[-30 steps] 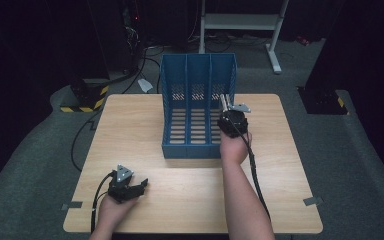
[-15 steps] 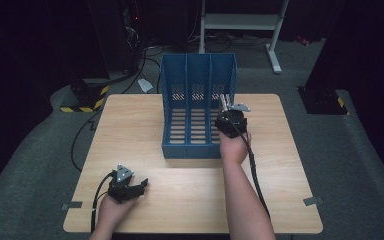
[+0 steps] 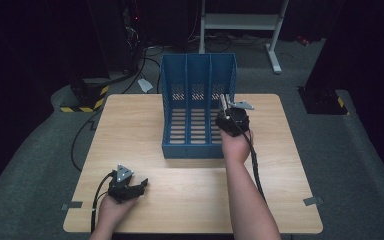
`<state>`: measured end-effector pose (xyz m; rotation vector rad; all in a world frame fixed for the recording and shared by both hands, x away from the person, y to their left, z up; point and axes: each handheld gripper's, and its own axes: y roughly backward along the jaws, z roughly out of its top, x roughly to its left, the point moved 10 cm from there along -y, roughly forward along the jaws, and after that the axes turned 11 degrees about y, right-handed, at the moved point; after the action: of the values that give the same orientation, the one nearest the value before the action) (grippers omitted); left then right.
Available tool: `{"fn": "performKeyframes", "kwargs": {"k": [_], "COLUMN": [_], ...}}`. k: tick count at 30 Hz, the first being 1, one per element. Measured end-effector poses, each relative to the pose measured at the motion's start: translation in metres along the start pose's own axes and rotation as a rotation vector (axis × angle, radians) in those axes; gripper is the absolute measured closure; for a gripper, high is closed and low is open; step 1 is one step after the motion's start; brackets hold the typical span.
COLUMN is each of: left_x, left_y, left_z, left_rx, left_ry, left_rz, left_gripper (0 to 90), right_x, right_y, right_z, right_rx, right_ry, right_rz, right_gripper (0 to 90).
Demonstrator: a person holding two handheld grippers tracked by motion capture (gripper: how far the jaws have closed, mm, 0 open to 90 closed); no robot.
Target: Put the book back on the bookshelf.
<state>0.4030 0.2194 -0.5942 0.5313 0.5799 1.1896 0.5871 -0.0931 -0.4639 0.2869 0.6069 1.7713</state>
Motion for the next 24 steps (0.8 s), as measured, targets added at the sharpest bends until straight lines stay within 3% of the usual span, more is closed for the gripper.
{"fn": "performKeyframes", "kwargs": {"k": [14,19,24], "left_x": [0.000,0.000,0.000], "left_y": [0.000,0.000,0.000], "left_z": [0.000,0.000,0.000], "left_rx": [-0.003,-0.003,-0.001], "left_ry": [0.004,0.005,0.001], "left_rz": [-0.001,-0.001,-0.001], "left_gripper": [30.4,30.4,30.5], "right_x": [0.011,0.007,0.000], "right_y": [0.009,0.017,0.030], "right_z": [-0.001,-0.004,-0.008], "right_rx": [-0.041,-0.050,-0.064], "right_ry": [0.036,0.024,0.046], "right_rz": [0.040,0.053,0.062], "right_gripper": [40.9,40.8,40.1]}}
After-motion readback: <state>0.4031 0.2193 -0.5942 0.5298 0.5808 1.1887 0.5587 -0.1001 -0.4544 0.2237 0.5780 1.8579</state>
